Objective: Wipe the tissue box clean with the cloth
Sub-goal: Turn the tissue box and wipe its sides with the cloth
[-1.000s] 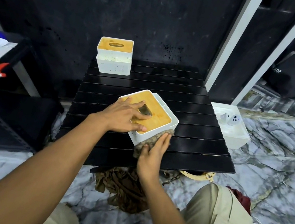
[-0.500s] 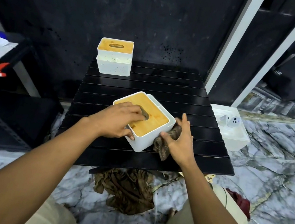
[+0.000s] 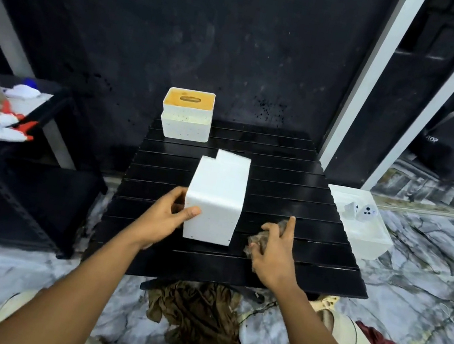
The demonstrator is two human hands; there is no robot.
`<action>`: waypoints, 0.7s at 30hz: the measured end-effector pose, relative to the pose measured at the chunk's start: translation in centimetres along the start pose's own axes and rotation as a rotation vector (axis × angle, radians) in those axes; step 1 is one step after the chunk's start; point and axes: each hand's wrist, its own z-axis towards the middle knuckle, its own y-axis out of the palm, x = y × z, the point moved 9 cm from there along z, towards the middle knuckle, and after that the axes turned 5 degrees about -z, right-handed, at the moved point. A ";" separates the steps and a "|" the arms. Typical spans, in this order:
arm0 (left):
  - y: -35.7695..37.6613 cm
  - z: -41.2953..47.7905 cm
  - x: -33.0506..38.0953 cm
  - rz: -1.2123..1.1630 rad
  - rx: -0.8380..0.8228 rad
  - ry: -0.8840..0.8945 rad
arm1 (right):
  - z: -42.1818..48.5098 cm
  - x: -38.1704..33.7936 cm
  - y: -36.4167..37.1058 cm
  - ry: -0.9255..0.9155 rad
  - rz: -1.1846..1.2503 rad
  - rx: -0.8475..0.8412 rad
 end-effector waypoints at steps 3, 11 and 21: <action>0.4 -0.7 -0.7 -0.064 0.046 0.000 | -0.6 0.3 -0.3 0.098 0.171 0.017; 0.5 -1.7 0.8 -0.072 0.000 0.072 | -1.5 -2.6 -4.4 0.120 0.654 0.216; 1.4 -2.2 1.3 -0.099 -0.028 0.091 | 0.8 -14.7 -4.4 -0.477 0.034 0.030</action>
